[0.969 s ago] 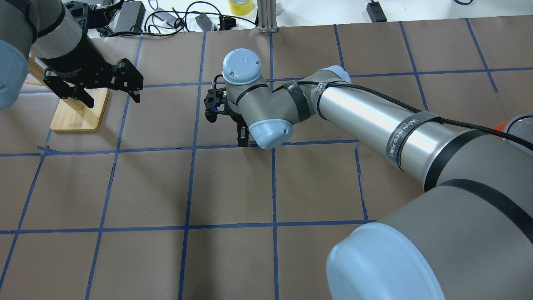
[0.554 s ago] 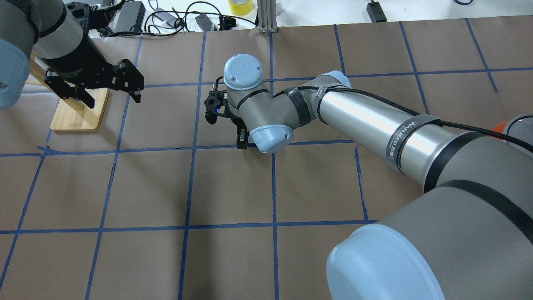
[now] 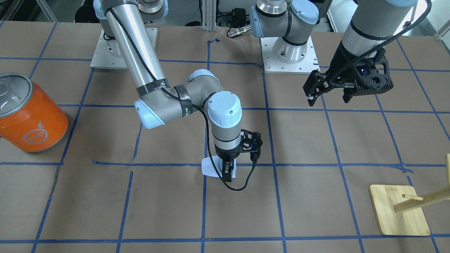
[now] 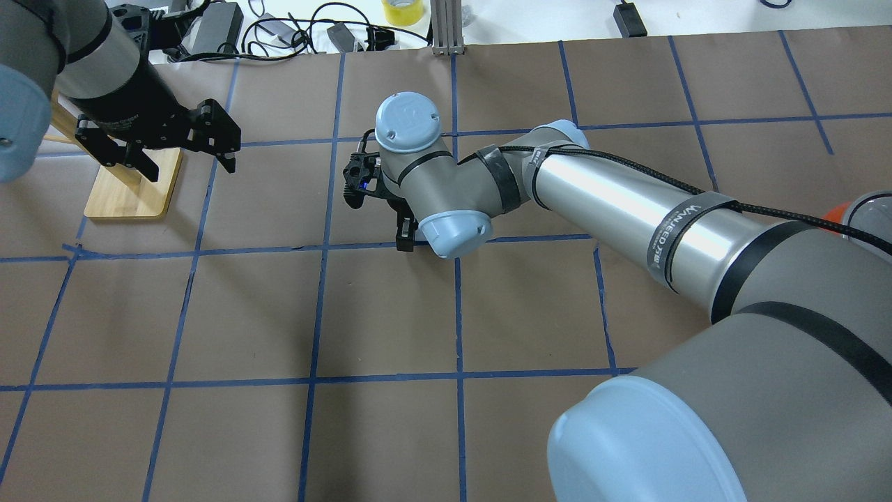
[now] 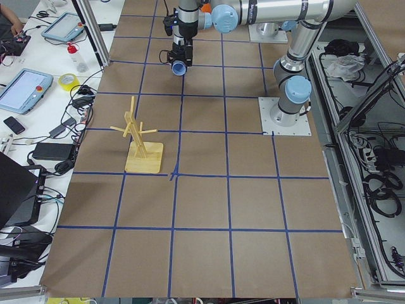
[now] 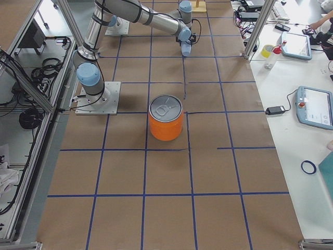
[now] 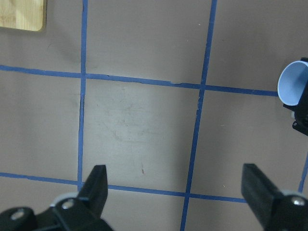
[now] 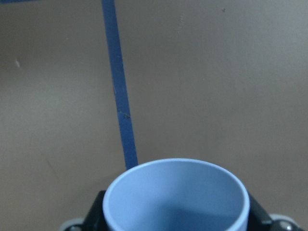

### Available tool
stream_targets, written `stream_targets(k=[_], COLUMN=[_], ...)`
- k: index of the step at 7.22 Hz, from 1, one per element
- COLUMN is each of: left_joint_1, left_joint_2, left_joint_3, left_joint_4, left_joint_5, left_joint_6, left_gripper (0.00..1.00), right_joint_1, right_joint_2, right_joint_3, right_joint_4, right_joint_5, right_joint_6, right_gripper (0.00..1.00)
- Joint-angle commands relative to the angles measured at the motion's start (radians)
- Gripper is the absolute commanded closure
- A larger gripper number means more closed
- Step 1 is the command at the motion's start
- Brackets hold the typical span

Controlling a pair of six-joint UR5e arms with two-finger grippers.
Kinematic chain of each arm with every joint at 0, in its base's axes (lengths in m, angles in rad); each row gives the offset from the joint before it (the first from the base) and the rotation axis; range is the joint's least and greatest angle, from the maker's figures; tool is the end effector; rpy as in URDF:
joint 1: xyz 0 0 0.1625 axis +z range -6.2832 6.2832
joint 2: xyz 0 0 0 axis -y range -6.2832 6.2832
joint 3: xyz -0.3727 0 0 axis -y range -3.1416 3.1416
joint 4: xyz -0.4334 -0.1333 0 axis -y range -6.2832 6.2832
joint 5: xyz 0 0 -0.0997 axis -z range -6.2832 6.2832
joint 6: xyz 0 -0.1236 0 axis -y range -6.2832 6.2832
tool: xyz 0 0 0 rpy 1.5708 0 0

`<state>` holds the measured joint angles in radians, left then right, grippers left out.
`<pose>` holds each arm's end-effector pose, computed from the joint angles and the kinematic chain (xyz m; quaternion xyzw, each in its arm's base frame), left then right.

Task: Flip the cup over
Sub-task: 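Lower the held cup onto the table with the right gripper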

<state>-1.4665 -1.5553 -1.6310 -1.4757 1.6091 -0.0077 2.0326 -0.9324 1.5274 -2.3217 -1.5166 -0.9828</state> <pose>-0.0724 -0.5435 0.3975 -0.0564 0.9979 -0.0242 0.0203 0.4366 -0.5631 0.1124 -0.6604 0.7463 -0.0822 0.0061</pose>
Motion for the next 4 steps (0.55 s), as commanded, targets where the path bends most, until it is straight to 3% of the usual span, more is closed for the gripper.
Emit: stream_targets(k=[1,2,4], left_joint_1=[0.000,0.000,0.000], left_joint_2=[0.000,0.000,-0.002], left_joint_3=[-0.001,-0.001,0.000], left_joint_4=[0.000,-0.002,-0.012], left_joint_5=[0.000,0.000,0.000], left_joint_6=[0.000,0.000,0.002], left_gripper=[0.00,0.00,0.00], right_joint_1=[0.000,0.000,-0.008], right_joint_2=[-0.003,-0.003,-0.061], right_joint_3=[0.000,-0.007,-0.023], right_joint_4=[-0.001,-0.002,0.022], right_joint_5=[0.028,0.032,0.030], right_joint_6=[0.003,0.004,0.012], right_gripper=[0.13,0.00,0.00])
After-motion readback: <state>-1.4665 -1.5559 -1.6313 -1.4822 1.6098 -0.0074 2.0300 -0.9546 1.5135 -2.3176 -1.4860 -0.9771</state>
